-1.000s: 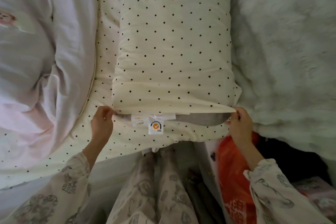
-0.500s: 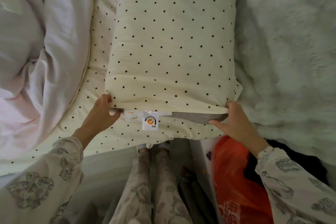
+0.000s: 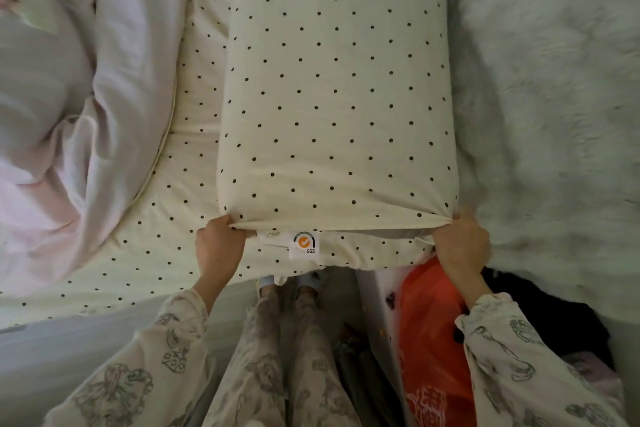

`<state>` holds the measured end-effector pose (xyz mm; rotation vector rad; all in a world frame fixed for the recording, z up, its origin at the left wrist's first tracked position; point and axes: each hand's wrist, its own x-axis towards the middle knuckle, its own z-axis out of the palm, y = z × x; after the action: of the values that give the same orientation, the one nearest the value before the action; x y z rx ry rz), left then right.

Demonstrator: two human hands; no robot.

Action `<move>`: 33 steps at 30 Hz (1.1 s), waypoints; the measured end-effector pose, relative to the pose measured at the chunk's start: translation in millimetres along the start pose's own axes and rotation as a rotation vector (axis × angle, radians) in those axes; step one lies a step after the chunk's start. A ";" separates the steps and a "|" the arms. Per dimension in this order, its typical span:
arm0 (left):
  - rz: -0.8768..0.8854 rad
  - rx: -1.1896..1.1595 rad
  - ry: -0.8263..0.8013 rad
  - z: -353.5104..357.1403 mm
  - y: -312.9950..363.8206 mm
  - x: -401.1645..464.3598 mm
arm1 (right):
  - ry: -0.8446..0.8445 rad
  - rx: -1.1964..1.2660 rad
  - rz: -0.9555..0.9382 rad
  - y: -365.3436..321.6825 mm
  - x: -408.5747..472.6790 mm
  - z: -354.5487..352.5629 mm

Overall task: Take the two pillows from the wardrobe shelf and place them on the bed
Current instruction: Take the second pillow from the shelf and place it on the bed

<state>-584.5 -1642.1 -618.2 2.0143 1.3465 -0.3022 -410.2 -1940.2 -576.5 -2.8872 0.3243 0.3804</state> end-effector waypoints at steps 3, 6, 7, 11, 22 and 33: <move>0.083 0.121 -0.112 -0.4 -6.6 3.3 | -0.095 0.003 -0.044 7.7 -0.7 2.6; 0.224 0.295 -0.241 -11.9 -19.8 3.3 | -0.249 0.114 -0.202 18.0 -6.2 -0.6; 0.244 0.349 -0.276 -16.7 -22.5 3.0 | -0.313 0.113 -0.264 20.9 -8.2 -4.3; 0.189 0.401 -0.192 -32.1 -8.0 10.1 | -0.571 -0.007 -0.329 19.0 -1.1 -24.7; 0.104 -0.028 -0.127 -39.5 87.7 107.5 | -0.436 0.302 -0.117 -77.1 105.0 -31.2; -0.007 -0.422 -0.319 -36.2 171.0 223.6 | -0.478 0.583 0.001 -162.6 198.8 -15.6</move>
<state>-342.3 -1495.9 -640.9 1.5386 1.1084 -0.2989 -179.8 -1826.4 -587.7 -2.1500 0.2901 0.8016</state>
